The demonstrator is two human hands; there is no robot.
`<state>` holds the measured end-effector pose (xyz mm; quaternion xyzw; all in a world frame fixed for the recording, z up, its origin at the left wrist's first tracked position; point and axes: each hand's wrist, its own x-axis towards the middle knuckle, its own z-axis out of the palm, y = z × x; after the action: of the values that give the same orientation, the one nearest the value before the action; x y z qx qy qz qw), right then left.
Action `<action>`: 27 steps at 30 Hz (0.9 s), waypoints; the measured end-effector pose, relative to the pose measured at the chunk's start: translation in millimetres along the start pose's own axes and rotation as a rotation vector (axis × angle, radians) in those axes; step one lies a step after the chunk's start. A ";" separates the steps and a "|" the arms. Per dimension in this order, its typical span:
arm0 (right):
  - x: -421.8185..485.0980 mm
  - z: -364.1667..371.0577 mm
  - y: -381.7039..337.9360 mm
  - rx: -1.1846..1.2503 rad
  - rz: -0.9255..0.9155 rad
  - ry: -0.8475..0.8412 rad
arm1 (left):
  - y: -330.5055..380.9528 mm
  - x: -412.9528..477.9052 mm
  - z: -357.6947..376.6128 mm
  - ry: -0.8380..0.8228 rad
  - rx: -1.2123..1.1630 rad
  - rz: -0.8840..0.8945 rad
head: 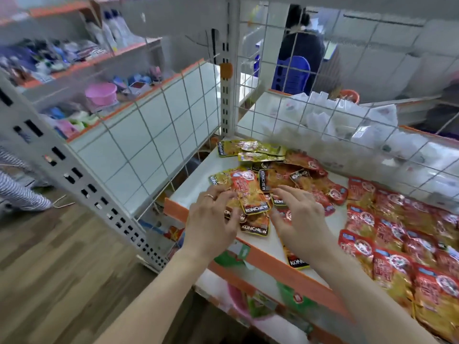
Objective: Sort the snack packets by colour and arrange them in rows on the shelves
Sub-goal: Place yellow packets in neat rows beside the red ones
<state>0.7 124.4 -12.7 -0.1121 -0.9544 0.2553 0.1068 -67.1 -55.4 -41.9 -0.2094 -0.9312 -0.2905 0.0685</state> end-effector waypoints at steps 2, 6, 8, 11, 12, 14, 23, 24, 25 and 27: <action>4.2 5.6 -2.5 0.000 -0.034 -0.030 | -3.4 -4.2 -1.4 -0.002 0.012 -0.036; 12.9 11.1 -5.4 0.022 -0.077 -0.096 | -8.1 -11.3 -7.7 -0.019 0.054 -0.111; 20.1 12.1 -4.4 0.024 -0.101 -0.115 | -9.6 -11.1 -10.2 -0.010 0.060 -0.141; 37.0 12.0 -2.9 0.025 -0.106 -0.127 | -11.8 -3.1 -9.8 -0.006 0.044 -0.170; 42.4 11.4 -2.3 0.016 -0.110 -0.124 | -12.0 0.9 -8.6 -0.009 0.034 -0.178; 52.5 9.8 -1.5 -0.010 -0.110 -0.124 | -11.3 10.1 -5.0 -0.016 0.009 -0.188; 79.9 22.3 -9.0 -0.194 0.073 -0.226 | -23.9 69.5 12.5 -0.105 -0.027 -0.219; 78.2 25.5 -13.4 -0.216 0.098 -0.228 | -27.1 76.7 13.1 -0.114 -0.014 -0.214; 76.4 29.1 -17.9 -0.232 0.122 -0.229 | -29.6 83.8 13.2 -0.139 0.009 -0.201; 74.6 36.9 -25.3 -0.262 0.183 -0.250 | -33.9 97.0 14.3 -0.232 0.095 -0.155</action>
<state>-84.0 105.9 -20.1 -0.1785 -0.9711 0.1495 -0.0517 -169.4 -38.4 -46.9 -0.1655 -0.9590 -0.2242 -0.0524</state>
